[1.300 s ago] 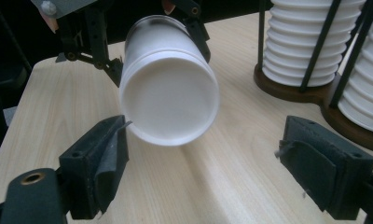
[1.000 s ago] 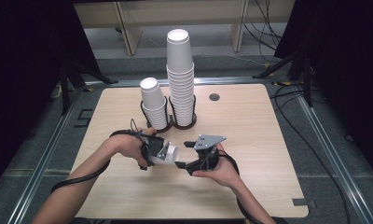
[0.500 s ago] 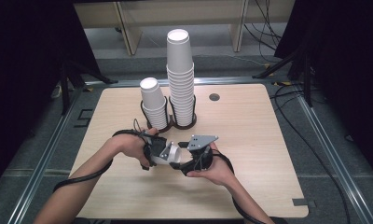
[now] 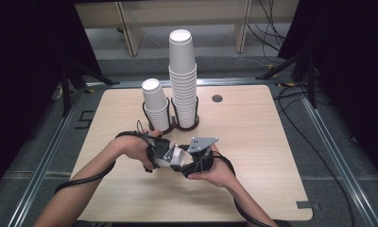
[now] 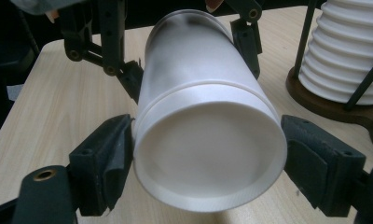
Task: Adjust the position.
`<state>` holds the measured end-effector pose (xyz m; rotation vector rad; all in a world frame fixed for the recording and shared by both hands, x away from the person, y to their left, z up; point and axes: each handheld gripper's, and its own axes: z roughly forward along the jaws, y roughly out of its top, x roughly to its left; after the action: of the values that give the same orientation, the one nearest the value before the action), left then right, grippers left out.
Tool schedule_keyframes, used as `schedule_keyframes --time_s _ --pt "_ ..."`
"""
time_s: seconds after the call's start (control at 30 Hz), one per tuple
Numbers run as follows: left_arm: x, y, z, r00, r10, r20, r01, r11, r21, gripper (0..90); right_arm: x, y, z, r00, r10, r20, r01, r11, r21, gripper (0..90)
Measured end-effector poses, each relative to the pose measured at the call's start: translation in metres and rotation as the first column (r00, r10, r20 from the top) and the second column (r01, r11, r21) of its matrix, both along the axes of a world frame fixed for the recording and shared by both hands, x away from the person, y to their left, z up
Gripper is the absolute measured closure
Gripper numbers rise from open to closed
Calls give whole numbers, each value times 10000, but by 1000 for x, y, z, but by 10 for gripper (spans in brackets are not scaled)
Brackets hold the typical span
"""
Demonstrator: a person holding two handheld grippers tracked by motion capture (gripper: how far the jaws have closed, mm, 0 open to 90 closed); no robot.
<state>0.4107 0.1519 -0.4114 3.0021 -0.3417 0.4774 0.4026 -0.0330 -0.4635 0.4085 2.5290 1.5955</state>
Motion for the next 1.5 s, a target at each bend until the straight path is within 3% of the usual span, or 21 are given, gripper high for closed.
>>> schedule_keyframes --time_s 0.13,0.2,0.4,0.47,0.5,0.57,0.7,0.73,0.77,0.83,1.0,1.13,1.17,1.47,1.5 --pt "0 -1 0 10000 -83 9 83 10000 -15 206 0 2 -2 9999 24 -134 -22 9999 118 218" --pt "0 -1 0 10000 -79 41 79 10000 -13 206 1 1 -2 9999 94 105 -95 10000 31 234" --pt "-1 -1 0 10000 -62 72 63 9999 -85 205 1 0 -2 9995 242 222 -244 9997 89 260" --pt "-1 -1 0 10000 -63 72 64 9999 -151 205 -2 -1 -3 9999 9 -123 -7 9999 149 265" --pt "-1 0 0 10000 -64 37 65 9998 -177 204 0 -1 -3 9992 196 344 -201 9997 117 267" --pt "-1 0 0 9999 -109 59 110 9997 -232 201 0 -2 -3 9991 235 352 -239 9996 124 273" --pt "0 2 1 9992 -354 174 364 9975 -599 183 0 -3 -3 9977 278 624 -285 9995 114 278" --pt "-1 4 0 9998 -196 -12 194 9971 -736 176 0 -4 -2 9976 281 640 -290 9995 134 278" --pt "-1 4 1 9992 -381 142 391 9960 -805 168 0 -5 -2 9976 352 601 -357 9993 64 278" --pt "-1 6 0 9995 -305 22 305 9929 -1154 134 -2 -5 -1 9962 351 795 -358 9993 73 278" --pt "-2 15 -2 9997 -139 -209 89 9747 -2232 4 -2 -8 1 9955 341 882 -346 9994 44 278" --pt "-2 22 -3 9995 -68 -321 -29 9560 -2933 0 -2 -12 1 9947 303 979 -316 9994 122 278" --pt "-2 24 -3 9995 -116 -284 26 9543 -2989 0 -3 -12 1 9949 295 969 -306 9995 102 278" --pt "0 37 -3 9992 96 -377 -250 9003 -4345 0 -4 -19 1 9949 301 960 -320 9993 180 278" --pt "1 38 -4 9994 84 -349 -229 8969 -4415 0 -4 -20 1 9954 287 918 -306 9993 196 278"
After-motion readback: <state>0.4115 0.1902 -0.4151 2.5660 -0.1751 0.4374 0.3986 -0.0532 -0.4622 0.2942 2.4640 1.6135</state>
